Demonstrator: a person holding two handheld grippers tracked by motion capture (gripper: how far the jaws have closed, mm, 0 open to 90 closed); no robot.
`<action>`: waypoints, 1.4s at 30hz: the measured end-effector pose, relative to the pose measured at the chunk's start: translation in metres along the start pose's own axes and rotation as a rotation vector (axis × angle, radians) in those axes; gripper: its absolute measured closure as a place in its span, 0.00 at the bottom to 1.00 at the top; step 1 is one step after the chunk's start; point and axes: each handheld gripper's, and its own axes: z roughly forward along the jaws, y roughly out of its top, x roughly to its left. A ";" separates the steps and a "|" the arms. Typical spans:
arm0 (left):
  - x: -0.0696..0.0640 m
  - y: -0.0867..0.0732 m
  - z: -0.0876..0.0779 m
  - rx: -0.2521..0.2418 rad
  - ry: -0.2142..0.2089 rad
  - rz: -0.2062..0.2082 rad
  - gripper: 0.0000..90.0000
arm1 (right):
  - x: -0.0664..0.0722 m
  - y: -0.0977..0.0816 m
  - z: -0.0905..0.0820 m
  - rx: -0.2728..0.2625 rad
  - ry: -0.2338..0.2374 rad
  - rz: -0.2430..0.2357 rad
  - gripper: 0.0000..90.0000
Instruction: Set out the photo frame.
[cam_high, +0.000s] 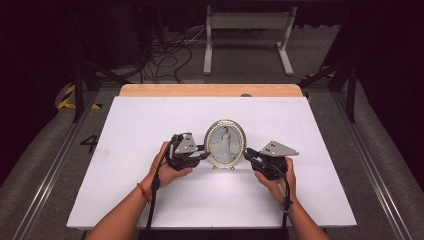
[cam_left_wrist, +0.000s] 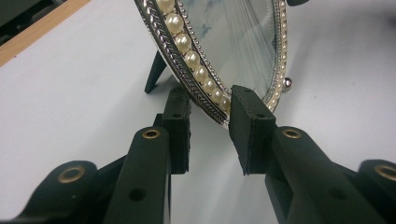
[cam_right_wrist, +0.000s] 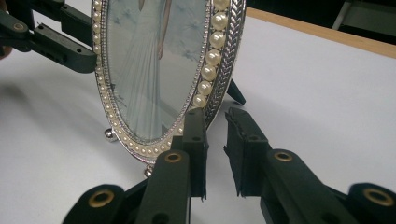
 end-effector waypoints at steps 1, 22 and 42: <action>0.000 0.000 0.000 0.002 0.005 0.003 0.77 | 0.000 0.000 0.000 0.000 0.000 -0.003 0.86; 0.001 -0.001 -0.001 -0.002 0.023 -0.006 0.73 | 0.002 0.000 0.002 0.003 -0.003 -0.017 0.87; -0.006 -0.009 -0.028 -0.005 0.053 0.011 0.69 | 0.007 -0.001 -0.013 0.054 -0.024 -0.107 0.76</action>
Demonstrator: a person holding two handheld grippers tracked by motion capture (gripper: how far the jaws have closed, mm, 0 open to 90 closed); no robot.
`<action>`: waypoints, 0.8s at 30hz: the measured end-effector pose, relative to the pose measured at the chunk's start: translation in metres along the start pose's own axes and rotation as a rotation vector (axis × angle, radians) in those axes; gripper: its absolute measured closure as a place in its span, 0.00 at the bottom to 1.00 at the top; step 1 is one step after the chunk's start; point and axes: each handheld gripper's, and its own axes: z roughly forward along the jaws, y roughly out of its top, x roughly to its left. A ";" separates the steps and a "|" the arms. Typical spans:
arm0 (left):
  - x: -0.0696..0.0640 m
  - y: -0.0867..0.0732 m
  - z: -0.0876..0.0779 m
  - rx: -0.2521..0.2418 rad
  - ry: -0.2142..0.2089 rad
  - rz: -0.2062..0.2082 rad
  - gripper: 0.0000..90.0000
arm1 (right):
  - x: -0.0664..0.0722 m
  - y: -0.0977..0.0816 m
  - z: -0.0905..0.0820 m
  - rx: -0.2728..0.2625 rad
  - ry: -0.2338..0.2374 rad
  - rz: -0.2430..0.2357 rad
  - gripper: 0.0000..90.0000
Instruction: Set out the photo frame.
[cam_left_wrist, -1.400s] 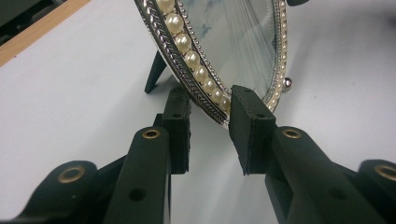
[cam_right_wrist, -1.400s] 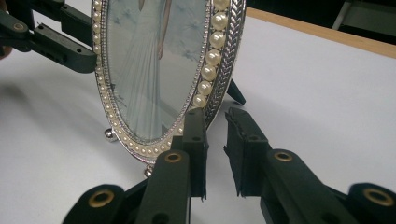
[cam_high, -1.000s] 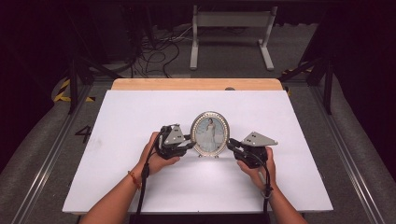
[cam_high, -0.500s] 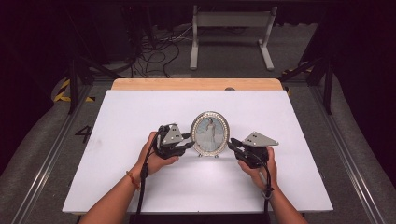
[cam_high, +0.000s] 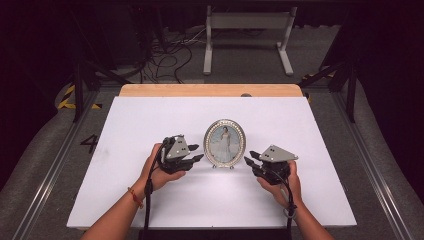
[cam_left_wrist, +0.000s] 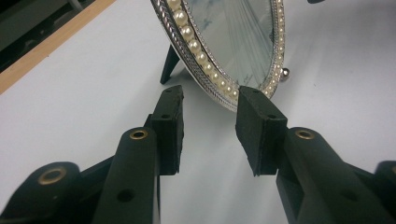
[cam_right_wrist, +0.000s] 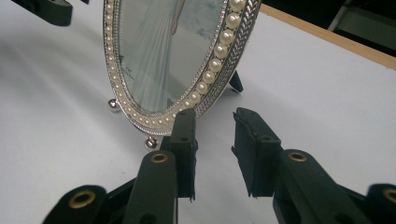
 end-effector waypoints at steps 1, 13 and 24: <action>0.000 0.000 0.000 0.000 0.000 0.000 0.68 | 0.000 0.000 0.000 0.000 0.000 0.000 0.76; 0.001 -0.020 -0.027 -0.007 0.036 -0.011 0.57 | -0.004 -0.006 -0.013 -0.014 -0.023 -0.015 0.65; 0.004 -0.042 -0.045 0.008 0.082 -0.049 0.39 | -0.014 -0.016 -0.022 -0.009 -0.052 -0.009 0.45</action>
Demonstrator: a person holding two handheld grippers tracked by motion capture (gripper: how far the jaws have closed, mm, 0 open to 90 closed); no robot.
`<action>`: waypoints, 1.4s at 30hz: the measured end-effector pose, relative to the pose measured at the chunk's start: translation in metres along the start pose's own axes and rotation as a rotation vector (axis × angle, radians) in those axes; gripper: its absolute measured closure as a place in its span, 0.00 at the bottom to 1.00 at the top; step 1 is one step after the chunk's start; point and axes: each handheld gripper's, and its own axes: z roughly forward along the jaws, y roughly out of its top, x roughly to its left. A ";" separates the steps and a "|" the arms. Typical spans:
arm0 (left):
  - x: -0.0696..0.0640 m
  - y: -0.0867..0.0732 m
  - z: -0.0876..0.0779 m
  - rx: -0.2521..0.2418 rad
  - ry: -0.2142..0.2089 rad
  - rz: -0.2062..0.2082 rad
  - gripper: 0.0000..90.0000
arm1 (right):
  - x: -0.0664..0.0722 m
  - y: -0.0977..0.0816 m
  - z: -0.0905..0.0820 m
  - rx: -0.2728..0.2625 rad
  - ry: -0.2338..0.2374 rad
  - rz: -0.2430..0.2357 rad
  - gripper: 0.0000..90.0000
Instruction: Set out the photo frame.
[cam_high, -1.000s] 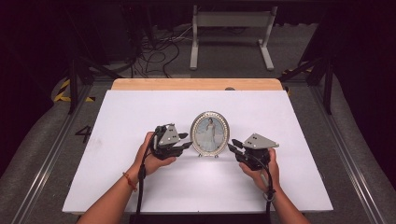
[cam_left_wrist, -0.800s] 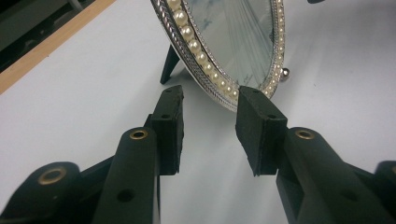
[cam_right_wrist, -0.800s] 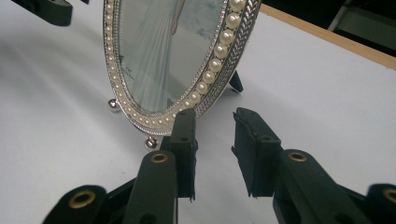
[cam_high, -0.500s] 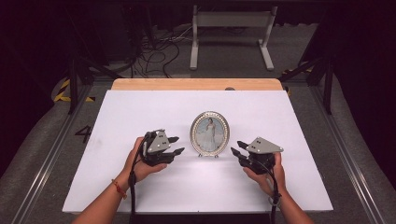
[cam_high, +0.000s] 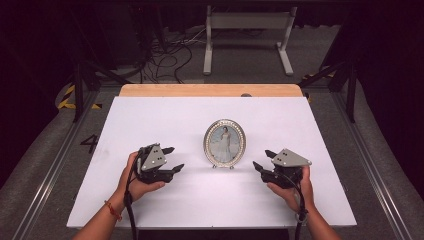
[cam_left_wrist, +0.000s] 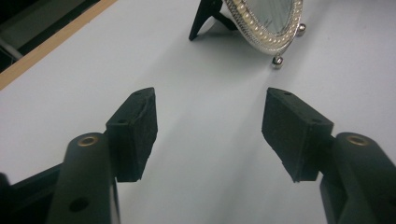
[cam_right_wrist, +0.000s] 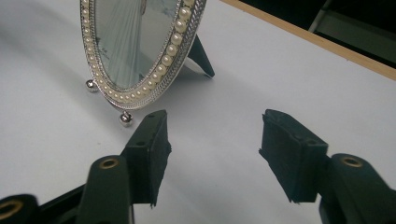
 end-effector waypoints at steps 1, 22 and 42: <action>0.000 -0.002 -0.002 0.000 0.008 -0.005 0.38 | -0.001 -0.001 -0.001 0.003 -0.004 -0.003 0.43; 0.003 -0.038 -0.030 0.019 0.094 -0.053 0.22 | -0.019 -0.015 -0.019 0.023 -0.029 -0.014 0.28; 0.011 -0.074 -0.063 0.001 0.135 -0.142 0.14 | -0.031 -0.038 -0.035 0.032 -0.090 0.018 0.18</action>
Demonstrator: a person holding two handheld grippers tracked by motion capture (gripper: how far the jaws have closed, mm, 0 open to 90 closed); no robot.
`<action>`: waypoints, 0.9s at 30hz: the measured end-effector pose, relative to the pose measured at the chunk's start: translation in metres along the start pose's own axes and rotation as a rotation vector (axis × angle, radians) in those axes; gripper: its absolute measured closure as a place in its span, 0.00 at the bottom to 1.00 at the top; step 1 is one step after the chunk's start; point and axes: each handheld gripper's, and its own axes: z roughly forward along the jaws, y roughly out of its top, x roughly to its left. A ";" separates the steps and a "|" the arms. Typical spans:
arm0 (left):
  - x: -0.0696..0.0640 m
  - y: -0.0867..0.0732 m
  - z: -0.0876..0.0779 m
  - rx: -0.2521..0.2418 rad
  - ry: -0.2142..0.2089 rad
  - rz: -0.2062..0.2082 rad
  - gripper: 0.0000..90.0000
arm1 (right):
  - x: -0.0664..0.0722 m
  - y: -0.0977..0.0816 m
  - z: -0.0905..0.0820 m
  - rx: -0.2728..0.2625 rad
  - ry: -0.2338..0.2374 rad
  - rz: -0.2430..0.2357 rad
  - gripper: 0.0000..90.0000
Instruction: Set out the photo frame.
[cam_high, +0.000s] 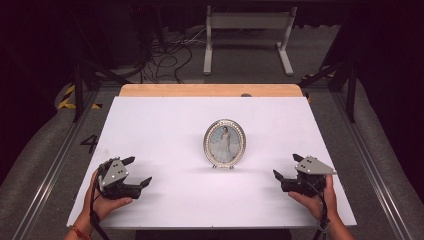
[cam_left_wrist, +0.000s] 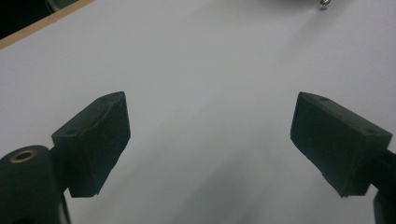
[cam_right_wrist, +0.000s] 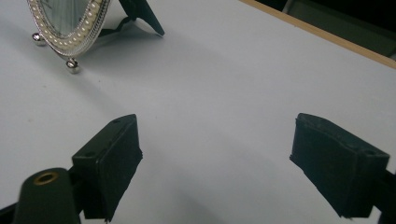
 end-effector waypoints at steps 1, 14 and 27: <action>0.001 -0.001 -0.001 0.002 0.003 -0.004 0.13 | 0.000 -0.001 -0.001 0.001 -0.004 -0.003 0.18; 0.005 -0.019 -0.018 -0.009 0.032 -0.050 0.11 | -0.011 -0.025 -0.014 -0.009 -0.017 0.042 0.16; 0.003 -0.020 -0.023 -0.054 0.040 -0.065 0.08 | -0.017 -0.033 -0.018 -0.038 -0.009 0.085 0.12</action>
